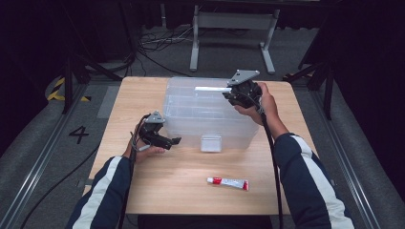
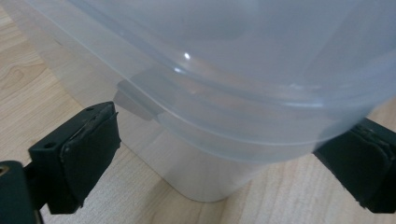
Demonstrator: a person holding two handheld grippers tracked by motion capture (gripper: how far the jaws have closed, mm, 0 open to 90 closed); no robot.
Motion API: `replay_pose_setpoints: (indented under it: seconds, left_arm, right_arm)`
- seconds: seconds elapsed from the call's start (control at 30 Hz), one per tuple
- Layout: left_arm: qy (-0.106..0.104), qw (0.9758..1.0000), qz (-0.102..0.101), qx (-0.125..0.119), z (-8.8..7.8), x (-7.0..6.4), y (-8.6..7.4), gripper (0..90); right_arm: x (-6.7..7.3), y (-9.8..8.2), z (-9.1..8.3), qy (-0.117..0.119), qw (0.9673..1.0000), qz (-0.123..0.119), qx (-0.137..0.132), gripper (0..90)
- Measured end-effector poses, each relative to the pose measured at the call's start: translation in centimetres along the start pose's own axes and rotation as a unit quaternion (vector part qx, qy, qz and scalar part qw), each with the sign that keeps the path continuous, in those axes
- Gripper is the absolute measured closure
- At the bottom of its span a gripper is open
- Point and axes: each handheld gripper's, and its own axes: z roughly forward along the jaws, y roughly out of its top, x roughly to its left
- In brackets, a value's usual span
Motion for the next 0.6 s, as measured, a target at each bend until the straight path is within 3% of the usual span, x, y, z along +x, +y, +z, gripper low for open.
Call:
replay_pose_setpoints:
  seconds: [0.23, 0.6]
  left_arm:
    - [0.012, 0.9998, 0.017, 0.003, -1.3, -1.2, -0.3, 8.8]
    - [0.016, 0.9995, 0.028, 0.005, -2.9, -2.9, -1.1, 9.9]
  right_arm:
    - [0.4, -0.1, -0.3, 0.007, 0.9999, -0.006, -0.003, 71.1]
    - [1.5, -0.1, -1.0, 0.015, 0.9997, -0.015, -0.008, 71.6]
